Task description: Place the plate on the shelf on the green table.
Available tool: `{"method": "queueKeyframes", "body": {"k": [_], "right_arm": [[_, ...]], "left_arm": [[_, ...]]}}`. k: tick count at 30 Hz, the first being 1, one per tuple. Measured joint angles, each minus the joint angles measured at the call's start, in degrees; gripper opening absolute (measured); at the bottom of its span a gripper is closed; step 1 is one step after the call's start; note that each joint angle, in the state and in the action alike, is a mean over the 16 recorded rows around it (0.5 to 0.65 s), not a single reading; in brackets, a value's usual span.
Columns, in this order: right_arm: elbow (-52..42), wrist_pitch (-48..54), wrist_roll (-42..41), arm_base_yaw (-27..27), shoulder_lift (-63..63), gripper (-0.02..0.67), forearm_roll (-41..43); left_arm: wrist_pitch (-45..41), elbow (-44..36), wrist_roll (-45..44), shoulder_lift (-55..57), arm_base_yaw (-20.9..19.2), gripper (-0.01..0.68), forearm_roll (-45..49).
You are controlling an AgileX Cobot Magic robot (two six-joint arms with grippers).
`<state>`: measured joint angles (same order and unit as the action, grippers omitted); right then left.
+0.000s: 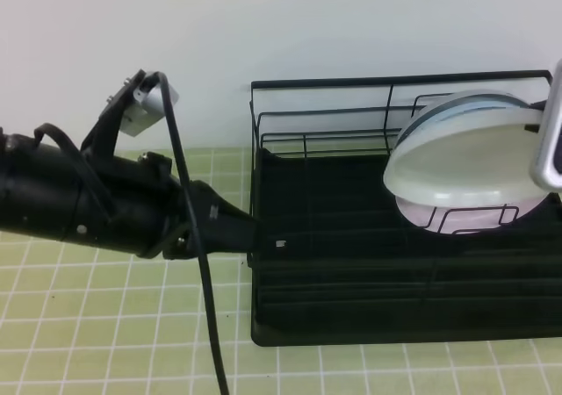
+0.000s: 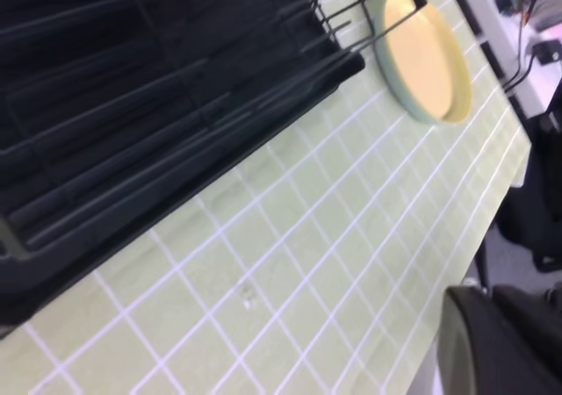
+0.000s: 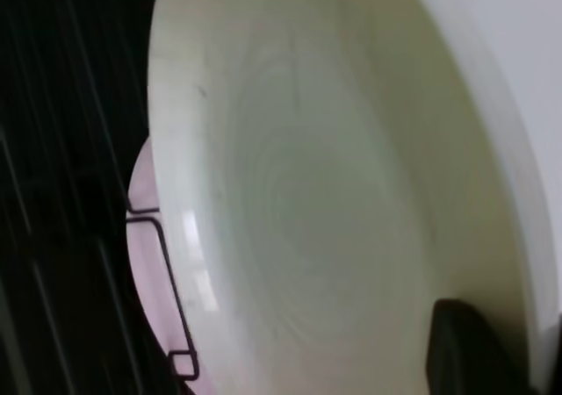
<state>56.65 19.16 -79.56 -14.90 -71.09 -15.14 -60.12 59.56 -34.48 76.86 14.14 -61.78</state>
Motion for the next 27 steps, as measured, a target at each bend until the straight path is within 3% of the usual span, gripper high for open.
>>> {"method": "queueKeyframes", "body": {"k": [27], "right_arm": [[0.0,-3.1,0.1,0.0,-3.8,0.077,4.7]], "left_arm": [[-1.5,0.0,-0.1,-0.1,0.0,-0.002,1.9]]}}
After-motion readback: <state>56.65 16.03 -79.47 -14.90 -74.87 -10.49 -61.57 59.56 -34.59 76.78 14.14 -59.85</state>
